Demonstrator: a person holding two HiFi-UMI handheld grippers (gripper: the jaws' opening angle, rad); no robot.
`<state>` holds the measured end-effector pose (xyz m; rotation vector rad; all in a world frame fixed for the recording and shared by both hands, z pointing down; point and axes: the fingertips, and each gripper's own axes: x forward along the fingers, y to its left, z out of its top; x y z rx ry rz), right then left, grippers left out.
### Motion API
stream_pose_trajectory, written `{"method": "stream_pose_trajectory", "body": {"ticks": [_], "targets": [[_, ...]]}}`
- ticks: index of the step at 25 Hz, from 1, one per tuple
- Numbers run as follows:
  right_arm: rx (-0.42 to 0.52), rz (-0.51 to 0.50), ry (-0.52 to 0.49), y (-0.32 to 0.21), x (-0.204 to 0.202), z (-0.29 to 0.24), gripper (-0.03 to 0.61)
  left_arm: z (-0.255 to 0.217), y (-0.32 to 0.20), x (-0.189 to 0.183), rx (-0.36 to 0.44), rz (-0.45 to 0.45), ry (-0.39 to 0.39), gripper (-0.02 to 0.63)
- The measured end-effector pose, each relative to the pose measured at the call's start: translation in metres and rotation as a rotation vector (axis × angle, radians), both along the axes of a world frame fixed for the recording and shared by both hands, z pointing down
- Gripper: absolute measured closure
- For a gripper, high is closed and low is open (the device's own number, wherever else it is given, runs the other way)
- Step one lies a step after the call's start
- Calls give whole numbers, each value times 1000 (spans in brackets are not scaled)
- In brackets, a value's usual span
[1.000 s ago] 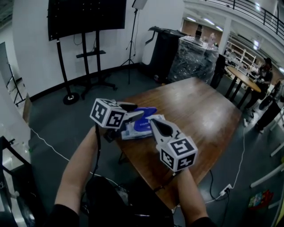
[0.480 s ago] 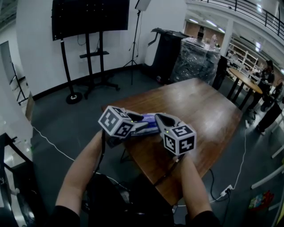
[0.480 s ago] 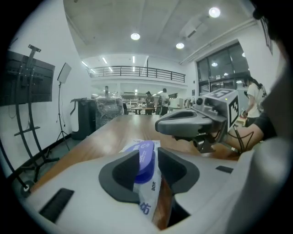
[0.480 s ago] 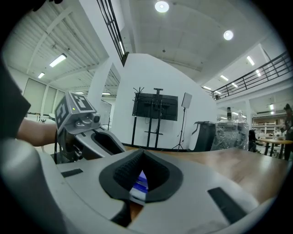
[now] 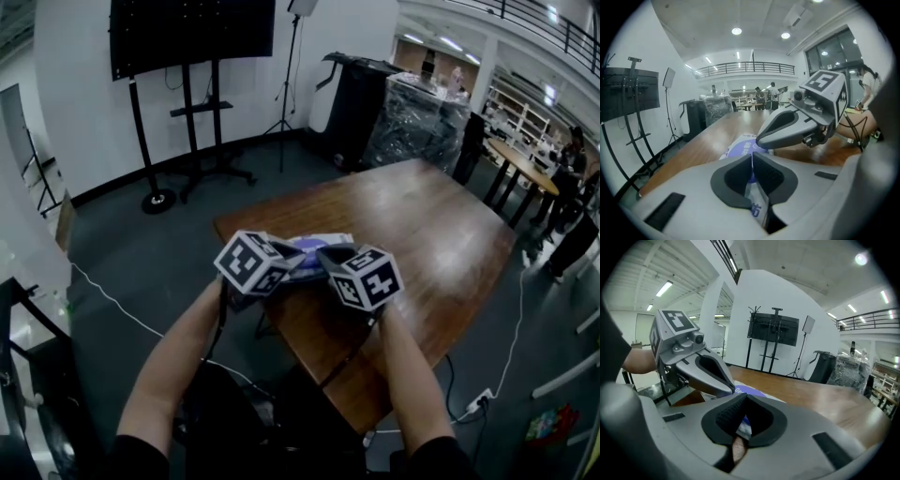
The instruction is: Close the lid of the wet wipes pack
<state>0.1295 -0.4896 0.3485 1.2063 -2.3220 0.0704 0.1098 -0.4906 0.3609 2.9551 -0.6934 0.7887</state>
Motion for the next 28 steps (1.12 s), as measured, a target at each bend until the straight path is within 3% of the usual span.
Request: {"method": "stream_pose_trajectory", "body": {"ticks": [6, 15, 19, 22, 28], "targets": [[-62, -15, 62, -1, -2, 16, 568, 11, -2, -1, 8, -17, -49, 598], [-86, -17, 140, -4, -1, 23, 568, 12, -3, 3, 12, -17, -50, 604], [-47, 18, 92, -8, 6, 20, 568, 9, -7, 12, 31, -18, -25, 604], [18, 38, 25, -5, 13, 7, 568, 8, -17, 12, 89, -74, -4, 604], [172, 28, -141, 20, 9, -42, 568, -22, -3, 0, 153, -136, 144, 604]]}}
